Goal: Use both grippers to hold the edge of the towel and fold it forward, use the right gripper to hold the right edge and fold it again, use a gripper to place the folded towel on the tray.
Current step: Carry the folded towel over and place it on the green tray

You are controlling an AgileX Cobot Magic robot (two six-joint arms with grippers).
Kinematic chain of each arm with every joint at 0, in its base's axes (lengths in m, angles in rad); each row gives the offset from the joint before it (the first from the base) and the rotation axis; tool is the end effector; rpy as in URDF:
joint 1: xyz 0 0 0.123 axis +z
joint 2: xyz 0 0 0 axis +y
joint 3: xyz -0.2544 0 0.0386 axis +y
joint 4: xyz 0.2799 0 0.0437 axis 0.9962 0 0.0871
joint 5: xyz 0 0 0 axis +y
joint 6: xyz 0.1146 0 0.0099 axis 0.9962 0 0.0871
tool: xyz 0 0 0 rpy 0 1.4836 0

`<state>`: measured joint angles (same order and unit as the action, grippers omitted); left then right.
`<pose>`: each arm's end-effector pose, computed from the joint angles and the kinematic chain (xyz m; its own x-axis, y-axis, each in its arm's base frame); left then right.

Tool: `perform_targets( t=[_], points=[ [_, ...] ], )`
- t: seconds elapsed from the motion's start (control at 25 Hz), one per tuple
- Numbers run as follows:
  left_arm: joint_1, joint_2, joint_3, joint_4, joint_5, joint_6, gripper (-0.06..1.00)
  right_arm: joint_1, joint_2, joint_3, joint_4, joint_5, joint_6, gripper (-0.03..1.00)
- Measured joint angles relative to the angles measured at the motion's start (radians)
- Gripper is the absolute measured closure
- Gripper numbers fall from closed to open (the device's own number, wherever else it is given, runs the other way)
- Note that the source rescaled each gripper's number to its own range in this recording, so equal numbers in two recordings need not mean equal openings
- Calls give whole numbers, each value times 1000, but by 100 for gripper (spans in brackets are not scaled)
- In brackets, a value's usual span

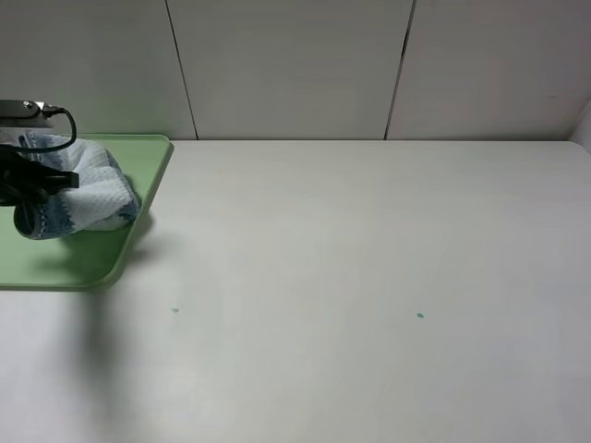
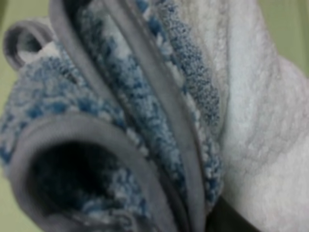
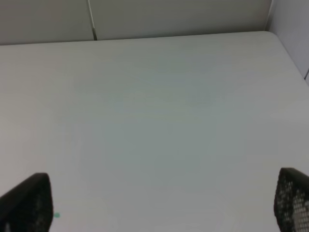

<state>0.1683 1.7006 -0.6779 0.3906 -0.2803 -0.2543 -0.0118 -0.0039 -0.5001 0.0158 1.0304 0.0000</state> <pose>0.3407 0.0456 0.0825 -0.6222 0.0175 -0.7827 -0.0096 0.9995 0.0300 0.0735 0.0007 0.2850 -0.4251 0.0131 -0.9050 0.0030 0.9999 0.0131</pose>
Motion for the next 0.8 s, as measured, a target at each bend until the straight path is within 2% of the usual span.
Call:
perform_targets(
  t=[0.52,0.64,0.8],
  points=[
    [21,0,0,2,2,11,81,0,0,0,0,0,0,-3],
    [21,0,0,3,2,28,71,0,0,0,0,0,0,-3],
    [21,0,0,3,3,78,44,0,0,0,0,0,0,-3]
  ],
)
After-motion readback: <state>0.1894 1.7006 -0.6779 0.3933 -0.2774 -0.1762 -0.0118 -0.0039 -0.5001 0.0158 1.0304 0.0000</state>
